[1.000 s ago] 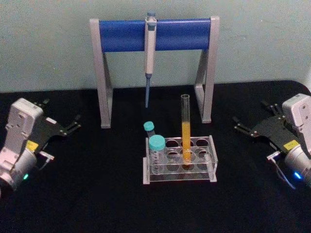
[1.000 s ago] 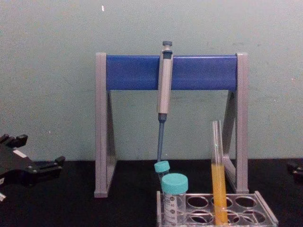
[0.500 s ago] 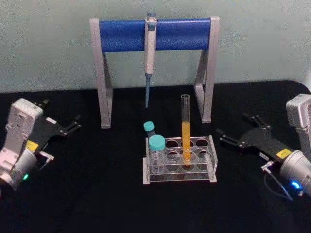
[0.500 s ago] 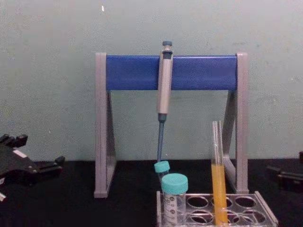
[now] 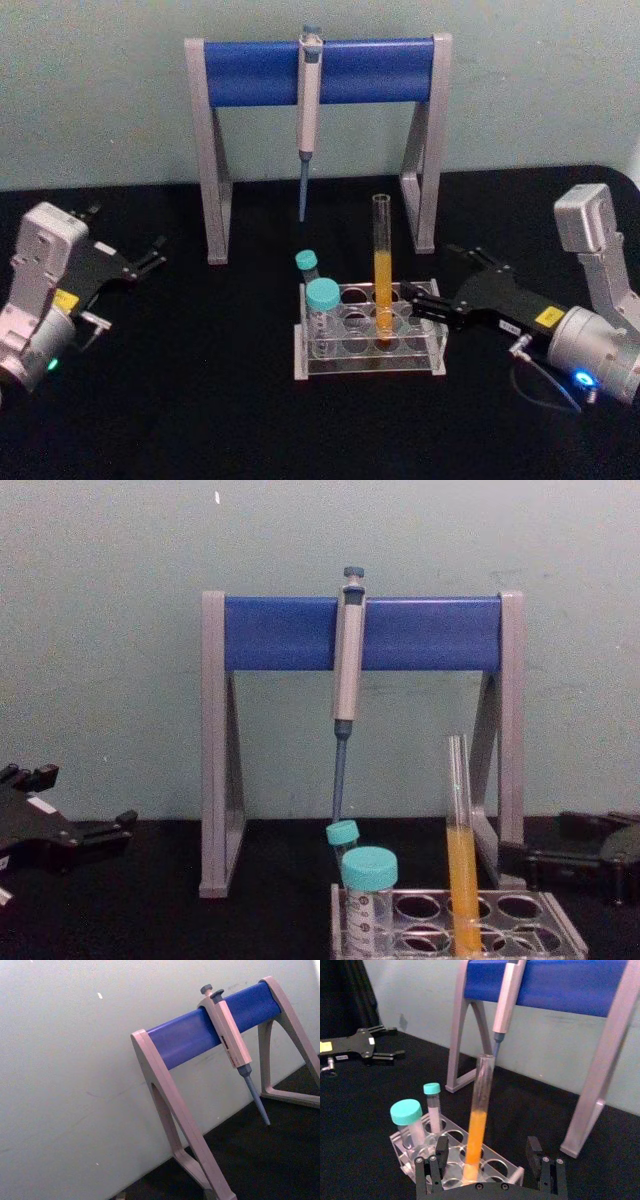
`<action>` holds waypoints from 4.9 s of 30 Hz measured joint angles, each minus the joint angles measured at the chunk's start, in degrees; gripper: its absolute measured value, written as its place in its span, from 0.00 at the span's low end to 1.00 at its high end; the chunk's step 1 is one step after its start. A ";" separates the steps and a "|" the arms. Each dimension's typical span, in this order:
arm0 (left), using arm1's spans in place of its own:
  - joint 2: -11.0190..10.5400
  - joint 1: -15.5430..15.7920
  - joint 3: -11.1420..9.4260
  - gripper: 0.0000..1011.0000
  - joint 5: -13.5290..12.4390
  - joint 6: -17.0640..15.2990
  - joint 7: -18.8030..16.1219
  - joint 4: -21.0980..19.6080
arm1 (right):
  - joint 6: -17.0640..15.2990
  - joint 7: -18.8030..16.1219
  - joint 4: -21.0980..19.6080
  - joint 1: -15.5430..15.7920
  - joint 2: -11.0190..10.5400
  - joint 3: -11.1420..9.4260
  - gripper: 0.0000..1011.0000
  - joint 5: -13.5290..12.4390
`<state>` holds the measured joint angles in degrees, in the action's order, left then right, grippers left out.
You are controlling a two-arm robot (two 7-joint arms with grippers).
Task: Pick up the test tube from the test tube rack, shake it, then place it back into the test tube rack.
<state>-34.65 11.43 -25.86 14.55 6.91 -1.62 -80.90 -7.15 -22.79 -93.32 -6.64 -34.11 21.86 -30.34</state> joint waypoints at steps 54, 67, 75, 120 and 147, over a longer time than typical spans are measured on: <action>0.00 0.00 0.00 0.99 0.00 0.00 0.00 0.00 | -1.61 -3.15 12.47 -11.38 9.08 4.72 0.92 5.68; 0.00 0.00 0.00 0.99 0.00 0.00 0.00 0.00 | -1.59 -3.15 12.44 -11.32 9.04 4.71 0.56 5.61; 0.00 0.00 0.00 0.99 0.00 0.00 0.00 0.00 | -1.58 -3.15 12.43 -11.32 9.04 4.71 0.32 5.59; 0.00 0.00 0.00 0.99 0.00 0.00 0.00 0.00 | 9.42 -3.97 9.99 -5.59 9.95 1.01 0.23 6.73; 0.00 0.00 0.00 0.99 0.00 0.00 0.00 0.00 | 10.28 -3.11 5.91 -7.21 11.33 -1.33 0.23 5.51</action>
<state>-34.65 11.43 -25.86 14.55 6.91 -1.62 -80.90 3.13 -25.90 -87.41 -13.86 -22.79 20.53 -24.83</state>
